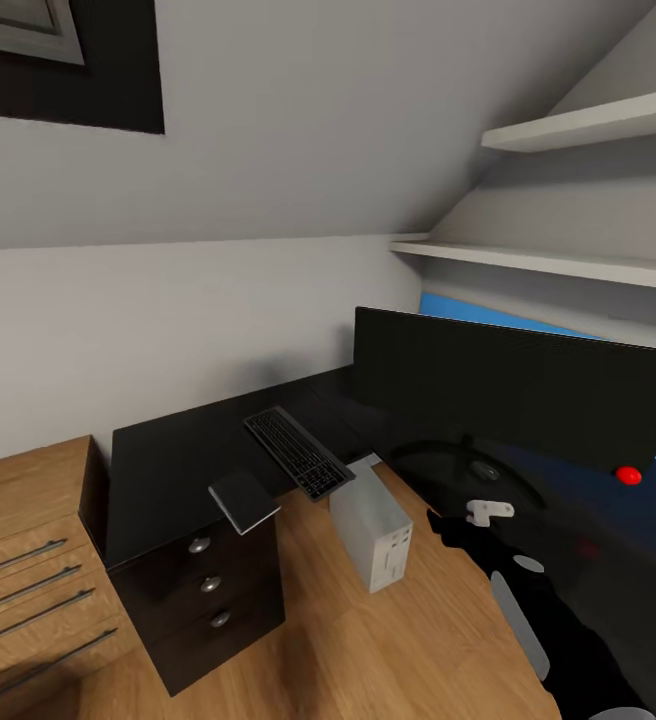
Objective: In the bedroom, organize the workspace by keeping the computer under the desk, ensuring the monitor is on the desk, placing the keyboard on the desk next to the monitor, placing the mouse on the desk next to the keyboard, moving the folder from the swivel chair onto the desk next to the mouse, stacking the notebook on top of the folder with the pen on top of the notebook, and positioning the swivel chair next to the desk.
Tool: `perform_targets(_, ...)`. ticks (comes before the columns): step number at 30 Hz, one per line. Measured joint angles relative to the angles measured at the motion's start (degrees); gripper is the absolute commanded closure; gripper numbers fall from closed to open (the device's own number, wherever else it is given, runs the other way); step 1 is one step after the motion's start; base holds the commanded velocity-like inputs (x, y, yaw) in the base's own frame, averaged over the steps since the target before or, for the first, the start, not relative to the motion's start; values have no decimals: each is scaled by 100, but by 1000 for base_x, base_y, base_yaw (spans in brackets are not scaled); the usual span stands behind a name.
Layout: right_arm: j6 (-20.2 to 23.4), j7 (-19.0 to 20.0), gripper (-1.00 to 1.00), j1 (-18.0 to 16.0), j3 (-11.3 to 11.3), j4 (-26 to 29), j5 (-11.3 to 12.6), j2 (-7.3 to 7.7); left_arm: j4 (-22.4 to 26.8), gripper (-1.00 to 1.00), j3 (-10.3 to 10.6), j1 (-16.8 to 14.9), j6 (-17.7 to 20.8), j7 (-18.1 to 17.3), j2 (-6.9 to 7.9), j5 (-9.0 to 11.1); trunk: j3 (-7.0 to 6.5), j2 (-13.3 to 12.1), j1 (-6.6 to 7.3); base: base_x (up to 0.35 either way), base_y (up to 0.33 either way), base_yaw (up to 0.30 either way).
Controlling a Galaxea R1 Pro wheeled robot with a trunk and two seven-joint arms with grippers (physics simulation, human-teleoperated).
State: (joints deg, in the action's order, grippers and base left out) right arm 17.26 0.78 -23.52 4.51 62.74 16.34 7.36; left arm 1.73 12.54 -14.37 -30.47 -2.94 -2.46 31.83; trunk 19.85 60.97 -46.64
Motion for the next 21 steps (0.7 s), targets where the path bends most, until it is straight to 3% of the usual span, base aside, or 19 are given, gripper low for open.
perform_targets(21,-21,0,-100,0,-7,-3,-6,4,-1,-100,1,-1,-1,0,0,0,-119,0,0,0,0,-186)
